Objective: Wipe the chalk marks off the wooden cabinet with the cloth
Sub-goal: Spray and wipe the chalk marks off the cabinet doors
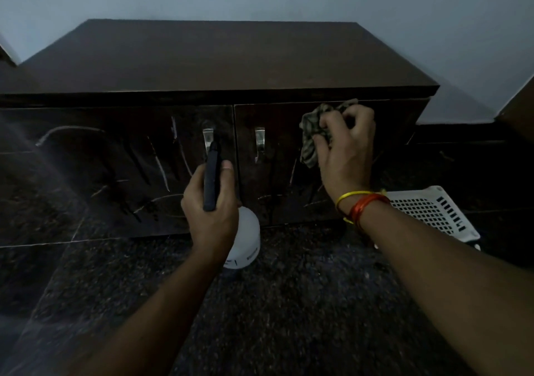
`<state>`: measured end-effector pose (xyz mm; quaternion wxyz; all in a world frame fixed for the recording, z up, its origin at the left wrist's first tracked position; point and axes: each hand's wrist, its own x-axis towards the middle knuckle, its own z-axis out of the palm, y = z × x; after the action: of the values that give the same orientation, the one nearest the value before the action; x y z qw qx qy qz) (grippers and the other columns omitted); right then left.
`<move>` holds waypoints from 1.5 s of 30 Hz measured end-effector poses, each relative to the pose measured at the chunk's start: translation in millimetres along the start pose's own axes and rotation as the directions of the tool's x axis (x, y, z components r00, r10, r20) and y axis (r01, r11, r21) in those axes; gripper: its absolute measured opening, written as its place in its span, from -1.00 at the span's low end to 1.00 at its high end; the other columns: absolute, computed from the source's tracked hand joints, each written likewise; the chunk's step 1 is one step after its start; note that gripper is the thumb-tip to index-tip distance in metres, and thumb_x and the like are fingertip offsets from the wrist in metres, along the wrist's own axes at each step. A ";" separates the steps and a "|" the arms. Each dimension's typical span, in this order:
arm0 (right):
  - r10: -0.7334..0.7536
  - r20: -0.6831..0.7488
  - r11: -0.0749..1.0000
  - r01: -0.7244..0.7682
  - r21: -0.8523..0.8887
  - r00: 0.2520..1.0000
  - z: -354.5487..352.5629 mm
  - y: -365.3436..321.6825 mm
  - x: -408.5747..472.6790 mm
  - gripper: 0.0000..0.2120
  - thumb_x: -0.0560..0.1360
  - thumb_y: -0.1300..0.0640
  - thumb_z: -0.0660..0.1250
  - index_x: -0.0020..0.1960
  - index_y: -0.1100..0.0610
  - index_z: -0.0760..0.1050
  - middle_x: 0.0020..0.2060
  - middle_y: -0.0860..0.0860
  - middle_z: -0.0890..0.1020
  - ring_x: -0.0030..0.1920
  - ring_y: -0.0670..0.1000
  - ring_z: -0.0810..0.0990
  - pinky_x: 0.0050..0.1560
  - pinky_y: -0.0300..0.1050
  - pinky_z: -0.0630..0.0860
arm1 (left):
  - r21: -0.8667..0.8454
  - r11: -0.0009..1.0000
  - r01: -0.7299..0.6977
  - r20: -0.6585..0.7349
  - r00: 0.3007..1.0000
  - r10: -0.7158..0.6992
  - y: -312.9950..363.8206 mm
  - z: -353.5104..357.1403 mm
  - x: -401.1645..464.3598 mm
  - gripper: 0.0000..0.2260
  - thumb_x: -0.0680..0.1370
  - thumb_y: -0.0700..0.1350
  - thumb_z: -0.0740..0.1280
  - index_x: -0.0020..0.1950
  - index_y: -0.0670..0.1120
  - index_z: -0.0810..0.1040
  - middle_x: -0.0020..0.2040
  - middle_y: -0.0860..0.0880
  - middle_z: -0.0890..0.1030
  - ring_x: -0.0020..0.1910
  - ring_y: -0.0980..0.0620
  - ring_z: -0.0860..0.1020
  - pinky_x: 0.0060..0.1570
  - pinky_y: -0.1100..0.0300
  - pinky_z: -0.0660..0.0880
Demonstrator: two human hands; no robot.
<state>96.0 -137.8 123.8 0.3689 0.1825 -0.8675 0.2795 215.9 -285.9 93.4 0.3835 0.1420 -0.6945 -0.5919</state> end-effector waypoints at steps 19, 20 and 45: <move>-0.120 0.033 0.990 0.117 0.080 0.992 21.1 -22.5 -18.0 -0.48 0.28 0.50 0.33 0.19 0.19 0.49 0.22 0.28 0.41 0.23 0.25 0.43 0.00 -0.08 0.51 | -0.010 0.999 -0.044 0.046 0.998 0.044 -15.2 -0.6 -15.9 -0.75 0.64 -0.12 0.25 -0.19 -0.20 0.47 -0.38 -0.29 0.42 -0.42 -0.21 0.45 -0.44 0.21 0.44; -0.120 0.050 0.991 0.117 0.067 0.991 24.7 -19.4 -22.3 -0.50 0.29 0.48 0.33 0.18 0.17 0.50 0.22 0.26 0.42 0.22 0.24 0.44 -0.01 -0.07 0.51 | -0.010 0.999 -0.043 0.051 0.998 0.044 -16.0 0.3 -15.8 -0.75 0.64 -0.10 0.25 -0.17 -0.22 0.47 -0.37 -0.29 0.43 -0.42 -0.21 0.46 -0.43 0.20 0.45; 0.148 -0.112 0.988 -0.142 0.056 0.983 -2.7 48.0 -9.2 -0.56 0.33 0.38 0.35 0.18 0.16 0.46 0.23 0.22 0.39 0.24 0.19 0.40 0.23 -0.06 0.38 | -0.049 0.997 -0.061 0.132 0.989 0.067 -17.1 18.2 -20.8 -0.74 0.63 -0.10 0.24 -0.20 -0.22 0.47 -0.38 -0.34 0.42 -0.42 -0.17 0.44 -0.38 0.35 0.43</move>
<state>78.4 -97.8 101.7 0.3927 0.1111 -0.8486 0.3366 212.6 -263.7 69.8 0.3581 0.0712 -0.7094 -0.6029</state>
